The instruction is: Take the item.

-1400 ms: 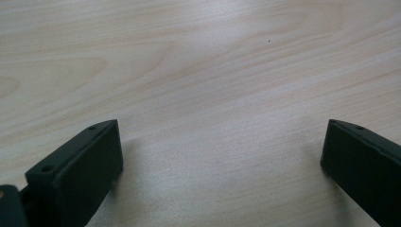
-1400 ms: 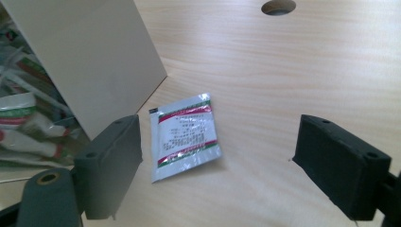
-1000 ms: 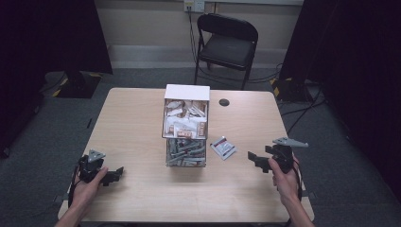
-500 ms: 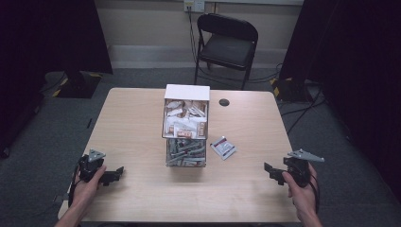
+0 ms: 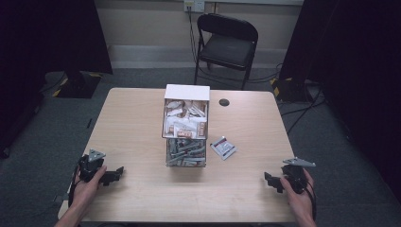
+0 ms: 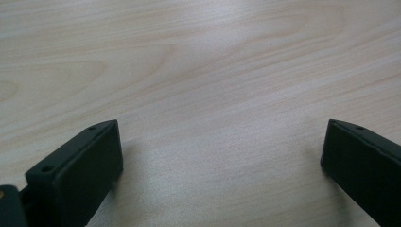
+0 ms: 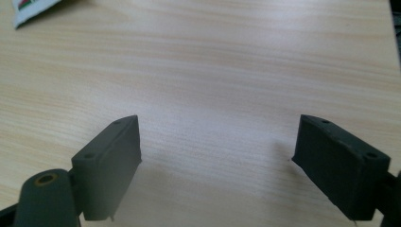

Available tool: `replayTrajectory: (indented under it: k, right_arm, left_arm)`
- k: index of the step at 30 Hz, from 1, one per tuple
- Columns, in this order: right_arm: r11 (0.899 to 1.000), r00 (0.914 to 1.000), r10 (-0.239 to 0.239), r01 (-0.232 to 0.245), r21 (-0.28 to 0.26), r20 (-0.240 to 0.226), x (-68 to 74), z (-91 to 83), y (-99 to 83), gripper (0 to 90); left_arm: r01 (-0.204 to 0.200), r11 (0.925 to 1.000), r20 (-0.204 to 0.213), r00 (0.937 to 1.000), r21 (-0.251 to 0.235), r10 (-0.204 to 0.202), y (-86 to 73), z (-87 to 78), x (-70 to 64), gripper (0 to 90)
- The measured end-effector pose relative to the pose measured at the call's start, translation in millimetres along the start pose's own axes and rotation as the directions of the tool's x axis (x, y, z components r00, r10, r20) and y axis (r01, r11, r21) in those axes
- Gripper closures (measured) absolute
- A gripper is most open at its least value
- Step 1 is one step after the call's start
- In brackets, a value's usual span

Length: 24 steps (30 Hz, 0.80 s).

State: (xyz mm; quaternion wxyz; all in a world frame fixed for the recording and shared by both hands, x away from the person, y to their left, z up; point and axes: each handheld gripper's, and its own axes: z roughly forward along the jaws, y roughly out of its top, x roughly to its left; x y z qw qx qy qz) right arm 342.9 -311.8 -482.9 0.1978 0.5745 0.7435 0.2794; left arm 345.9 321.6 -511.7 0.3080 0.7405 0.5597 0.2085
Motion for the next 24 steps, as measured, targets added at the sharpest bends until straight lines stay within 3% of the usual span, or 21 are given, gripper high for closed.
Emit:
replayTrajectory:
  k: [3, 7, 19, 24]
  right_arm:
    - [1.000, 0.9999, -0.016, 0.016, 0.016, -0.004, 3.2, 4.3, -0.7, 14.6]
    - [0.999, 0.9991, -0.034, 0.034, 0.005, 0.027, 7.9, 9.1, -1.6, 13.7]
    - [0.997, 0.9988, -0.012, 0.015, -0.076, 0.047, 12.3, 12.8, -10.1, 9.2]
    - [0.997, 0.9988, -0.011, 0.014, -0.076, 0.048, 12.5, 12.9, -10.1, 9.1]
  left_arm:
    - [0.000, 1.0000, 0.000, 1.0000, 0.000, 0.000, 0.0, 0.0, 0.0, 0.0]
    - [0.000, 1.0000, 0.000, 1.0000, 0.000, 0.000, 0.0, 0.0, 0.0, 0.0]
    - [0.001, 1.0000, 0.000, 1.0000, 0.000, -0.001, 0.0, 0.0, 0.0, 0.0]
    - [0.001, 1.0000, 0.000, 1.0000, 0.000, -0.001, -0.1, 0.0, -0.1, 0.0]
